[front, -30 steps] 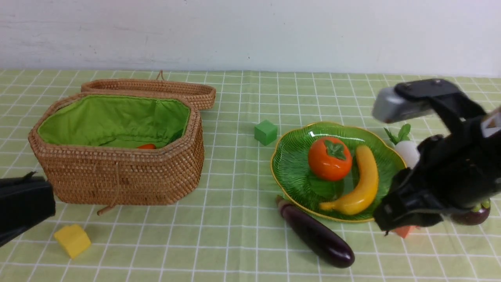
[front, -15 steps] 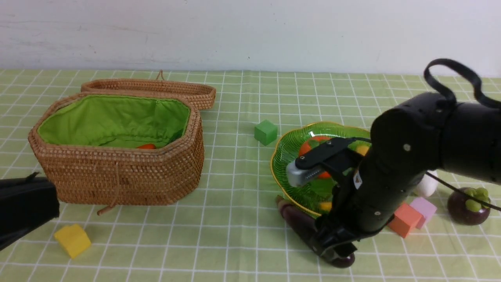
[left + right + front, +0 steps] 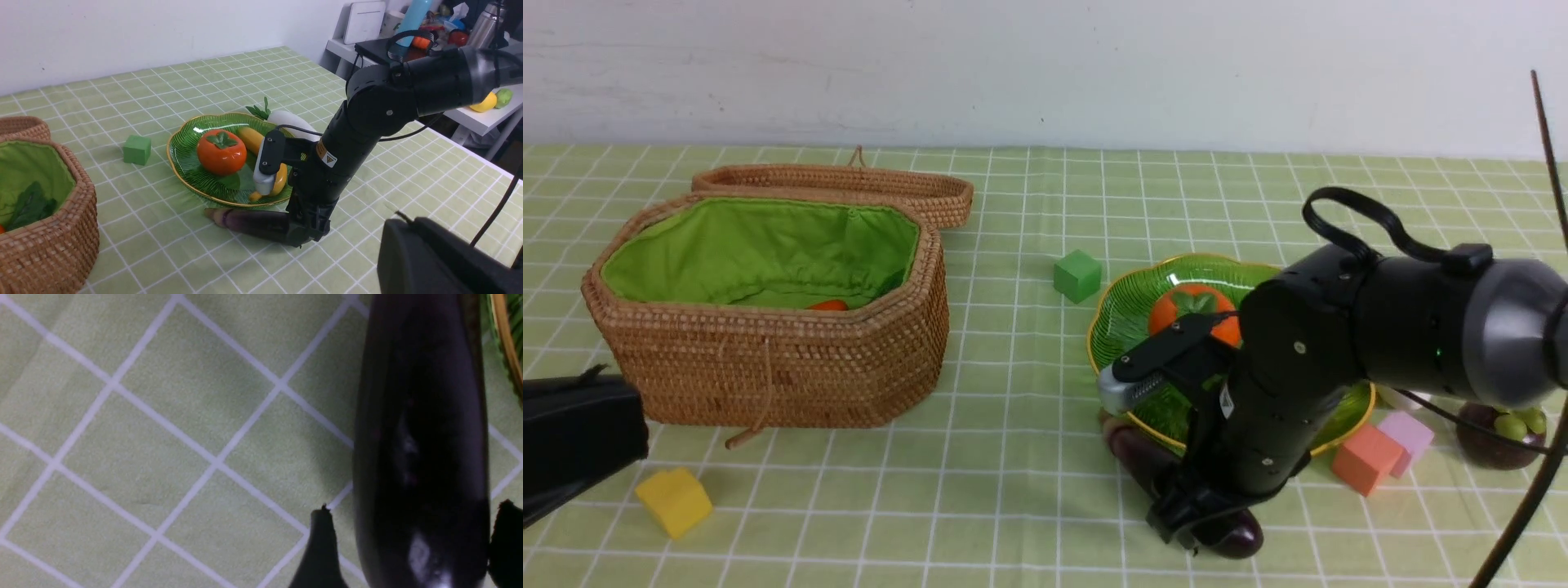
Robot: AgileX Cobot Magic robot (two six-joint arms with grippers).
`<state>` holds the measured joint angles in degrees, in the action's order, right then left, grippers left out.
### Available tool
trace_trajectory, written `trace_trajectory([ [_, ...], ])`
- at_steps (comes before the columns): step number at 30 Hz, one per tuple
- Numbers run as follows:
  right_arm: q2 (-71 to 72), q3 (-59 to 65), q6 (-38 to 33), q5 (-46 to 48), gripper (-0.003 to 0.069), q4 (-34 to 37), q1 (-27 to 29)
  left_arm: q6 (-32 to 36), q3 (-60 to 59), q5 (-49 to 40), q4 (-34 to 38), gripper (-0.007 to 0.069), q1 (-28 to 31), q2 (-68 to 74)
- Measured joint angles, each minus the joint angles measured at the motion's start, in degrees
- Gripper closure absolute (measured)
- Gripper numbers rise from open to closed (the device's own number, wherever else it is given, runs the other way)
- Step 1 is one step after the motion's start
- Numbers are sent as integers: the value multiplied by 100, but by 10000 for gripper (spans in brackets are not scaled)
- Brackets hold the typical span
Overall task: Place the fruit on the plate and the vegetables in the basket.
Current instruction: Grab an eggplant with your right arm and place it in the basket on the left.
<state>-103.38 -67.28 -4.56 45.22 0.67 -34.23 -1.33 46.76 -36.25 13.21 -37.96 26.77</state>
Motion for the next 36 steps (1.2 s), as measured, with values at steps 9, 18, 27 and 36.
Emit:
trace_trajectory([
  [9,-460,-10,0,-141,148,5,0,0,0,-9,0,638,0,0],
  [18,-500,-50,5,-111,259,74,-19,0,0,-197,-202,638,0,0],
  [27,425,-172,5,342,259,653,-226,-20,0,-427,-518,638,0,0],
  [36,315,-2447,-630,283,259,1018,-362,-1718,0,-399,-2405,638,0,0],
])
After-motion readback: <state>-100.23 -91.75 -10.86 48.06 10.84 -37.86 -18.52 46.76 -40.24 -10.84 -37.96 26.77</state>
